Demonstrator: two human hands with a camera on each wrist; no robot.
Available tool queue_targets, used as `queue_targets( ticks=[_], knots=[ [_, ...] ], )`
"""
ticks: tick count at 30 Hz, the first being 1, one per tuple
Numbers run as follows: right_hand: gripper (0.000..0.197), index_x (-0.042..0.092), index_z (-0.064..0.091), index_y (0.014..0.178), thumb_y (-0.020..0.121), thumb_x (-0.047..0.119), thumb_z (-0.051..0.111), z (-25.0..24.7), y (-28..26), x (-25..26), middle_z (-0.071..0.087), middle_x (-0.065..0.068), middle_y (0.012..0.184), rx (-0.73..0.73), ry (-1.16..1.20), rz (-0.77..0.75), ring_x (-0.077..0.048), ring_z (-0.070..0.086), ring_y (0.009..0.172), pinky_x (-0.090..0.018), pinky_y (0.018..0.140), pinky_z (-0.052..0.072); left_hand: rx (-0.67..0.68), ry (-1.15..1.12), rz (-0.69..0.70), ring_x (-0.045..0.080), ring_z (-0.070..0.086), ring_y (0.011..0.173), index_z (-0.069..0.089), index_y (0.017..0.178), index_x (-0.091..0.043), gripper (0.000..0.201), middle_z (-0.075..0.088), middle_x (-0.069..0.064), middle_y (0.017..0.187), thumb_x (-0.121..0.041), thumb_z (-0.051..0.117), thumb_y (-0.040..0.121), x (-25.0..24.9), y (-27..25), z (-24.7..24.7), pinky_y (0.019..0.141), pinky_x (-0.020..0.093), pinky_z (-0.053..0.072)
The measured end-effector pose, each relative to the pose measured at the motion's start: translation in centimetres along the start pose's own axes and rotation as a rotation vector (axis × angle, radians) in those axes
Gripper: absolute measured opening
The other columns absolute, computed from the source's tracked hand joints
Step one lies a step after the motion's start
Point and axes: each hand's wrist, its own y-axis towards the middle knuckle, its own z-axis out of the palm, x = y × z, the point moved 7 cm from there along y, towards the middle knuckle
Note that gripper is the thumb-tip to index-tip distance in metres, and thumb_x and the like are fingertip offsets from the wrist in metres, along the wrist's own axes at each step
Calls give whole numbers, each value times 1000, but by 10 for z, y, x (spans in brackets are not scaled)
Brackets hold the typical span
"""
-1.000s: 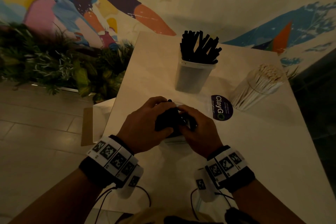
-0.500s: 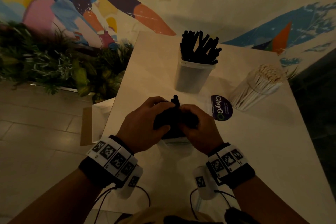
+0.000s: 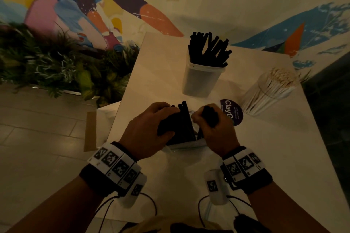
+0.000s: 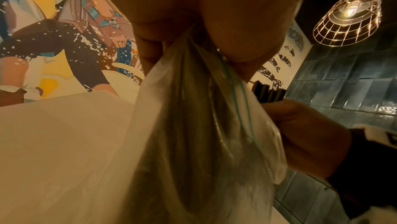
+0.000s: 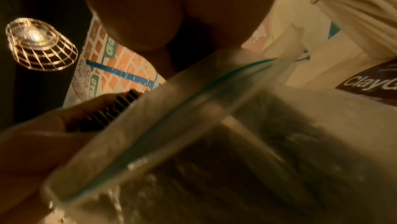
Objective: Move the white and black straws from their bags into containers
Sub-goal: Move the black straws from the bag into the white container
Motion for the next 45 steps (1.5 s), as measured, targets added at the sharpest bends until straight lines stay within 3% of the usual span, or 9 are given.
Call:
queue_targets(
  ticks=[4,8,13,19,22,25,30,37,45],
  knots=[
    [8,13,57,82,86,5,57,-17,3,0,65,-3,80,-144,199,5,-26,65,83,-47,83,54,8,3,-8,21,56,106,46,130,-37,58,43,-8,135,-30,70,78,0,1,1,80,39,55],
    [4,18,61,79,81,20,64,3,-7,-32,64,2,74,17,-41,147,-18,63,76,-49,74,52,4,14,4,20,57,105,47,130,-38,58,44,-9,135,-30,70,78,-5,3,3,79,36,54],
    [13,15,57,76,83,11,67,-4,-13,-32,63,-4,72,-113,-6,144,-23,63,75,-46,74,53,4,15,3,21,57,105,46,130,-37,58,44,-8,134,-28,70,77,-7,2,3,79,37,55],
    [19,32,52,64,77,23,64,10,-12,-42,65,-7,74,12,-47,245,-28,64,77,-50,75,53,0,14,19,19,57,104,47,129,-36,58,45,-8,134,-29,71,77,-8,2,4,79,35,55],
    [36,23,50,62,78,-6,66,-5,-5,-17,65,-6,74,-89,137,214,-21,67,80,-42,84,54,-1,17,10,17,56,105,48,130,-35,56,44,-9,134,-30,70,78,-4,0,2,80,29,53],
    [35,12,47,65,80,-17,59,-20,5,15,63,-13,75,-138,324,165,-19,64,69,-29,71,56,1,16,1,18,56,106,47,130,-36,57,44,-8,135,-30,71,78,-3,-2,1,80,31,53],
    [27,17,52,76,83,-9,59,-61,31,72,63,-15,80,-273,500,-27,-19,58,62,-31,60,50,15,22,-4,18,56,107,47,132,-36,60,44,-8,136,-29,72,77,-4,0,3,79,25,49],
    [27,17,43,71,88,8,62,-112,110,140,55,6,50,-485,505,-361,-15,49,45,-26,49,40,22,13,-8,19,56,109,47,132,-34,61,44,-7,136,-28,73,77,-5,2,3,80,26,51],
    [29,14,50,60,81,5,67,-77,172,140,54,3,49,-430,482,-357,-16,50,44,-26,49,41,31,-6,-2,20,56,108,47,132,-36,62,44,-7,136,-27,73,76,-6,0,4,80,31,55]
  ],
)
